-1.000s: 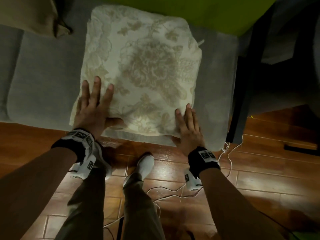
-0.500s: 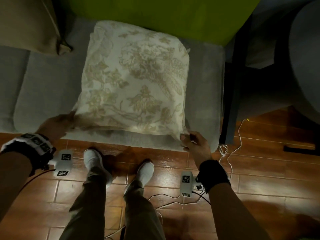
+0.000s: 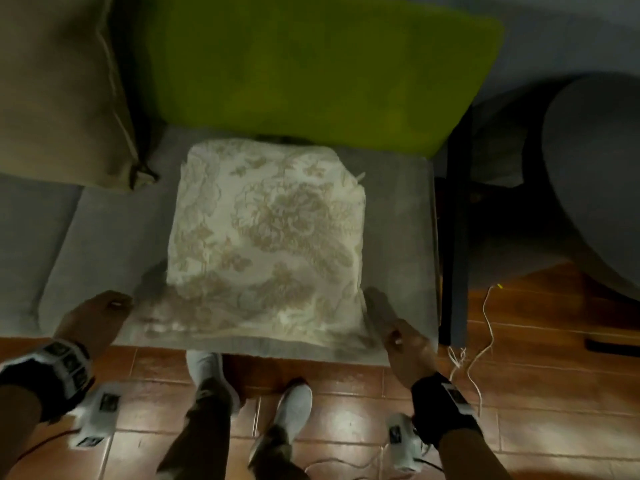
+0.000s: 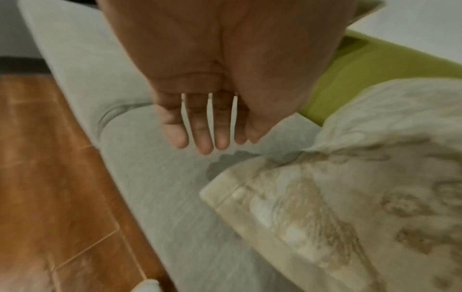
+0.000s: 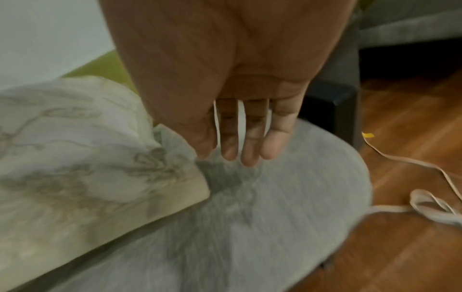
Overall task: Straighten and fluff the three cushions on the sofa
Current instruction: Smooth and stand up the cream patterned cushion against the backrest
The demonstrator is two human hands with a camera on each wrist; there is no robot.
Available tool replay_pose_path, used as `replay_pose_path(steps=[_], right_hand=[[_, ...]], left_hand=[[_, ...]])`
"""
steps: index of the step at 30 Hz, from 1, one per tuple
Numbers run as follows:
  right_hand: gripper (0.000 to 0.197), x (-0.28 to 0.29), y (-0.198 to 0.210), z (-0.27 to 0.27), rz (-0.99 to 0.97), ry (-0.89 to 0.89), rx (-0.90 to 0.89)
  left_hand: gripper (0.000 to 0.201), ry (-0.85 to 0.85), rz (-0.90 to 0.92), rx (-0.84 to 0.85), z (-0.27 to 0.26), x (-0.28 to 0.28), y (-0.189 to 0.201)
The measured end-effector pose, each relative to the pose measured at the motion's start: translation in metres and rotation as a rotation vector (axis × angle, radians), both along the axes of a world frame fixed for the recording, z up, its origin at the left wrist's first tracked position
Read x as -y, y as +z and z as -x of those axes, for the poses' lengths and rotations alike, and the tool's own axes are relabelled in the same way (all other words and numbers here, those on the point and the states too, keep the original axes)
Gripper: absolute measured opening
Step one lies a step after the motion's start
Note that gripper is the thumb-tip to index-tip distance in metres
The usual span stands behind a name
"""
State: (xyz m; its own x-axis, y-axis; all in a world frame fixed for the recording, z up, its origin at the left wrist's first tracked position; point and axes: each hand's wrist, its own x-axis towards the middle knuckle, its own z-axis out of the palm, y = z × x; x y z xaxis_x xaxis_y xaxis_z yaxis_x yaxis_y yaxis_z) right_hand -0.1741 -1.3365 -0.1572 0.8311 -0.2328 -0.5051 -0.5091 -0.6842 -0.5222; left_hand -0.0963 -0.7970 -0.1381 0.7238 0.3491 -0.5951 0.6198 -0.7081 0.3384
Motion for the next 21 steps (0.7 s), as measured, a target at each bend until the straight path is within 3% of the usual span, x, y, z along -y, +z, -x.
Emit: replay_pose_path(steps=[2, 5, 9, 12, 16, 21], right_hand=[[0.032, 0.008, 0.023, -0.022, 0.080, 0.051, 0.096], [0.044, -0.006, 0.065, -0.077, 0.179, 0.197, 0.245], [0.062, -0.067, 0.098, -0.160, 0.237, 0.478, 0.417], [0.064, -0.114, 0.092, -0.205, 0.204, 0.728, 0.453], [0.062, -0.129, 0.063, -0.225, 0.257, 0.789, 0.178], [0.070, -0.127, 0.037, -0.239, 0.307, 0.760, 0.008]], left_hand=[[0.028, 0.027, -0.016, 0.109, -0.021, -0.018, 0.001], [0.041, -0.055, -0.064, 0.311, -0.066, 0.026, 0.060], [0.067, -0.483, -0.102, 0.550, -0.122, 0.112, 0.108], [0.075, -0.887, -0.116, 0.416, -0.155, 0.141, 0.085], [0.074, -0.904, -0.178, 0.259, -0.171, 0.142, 0.047], [0.072, -0.908, -0.084, 0.169, -0.189, 0.125, 0.017]])
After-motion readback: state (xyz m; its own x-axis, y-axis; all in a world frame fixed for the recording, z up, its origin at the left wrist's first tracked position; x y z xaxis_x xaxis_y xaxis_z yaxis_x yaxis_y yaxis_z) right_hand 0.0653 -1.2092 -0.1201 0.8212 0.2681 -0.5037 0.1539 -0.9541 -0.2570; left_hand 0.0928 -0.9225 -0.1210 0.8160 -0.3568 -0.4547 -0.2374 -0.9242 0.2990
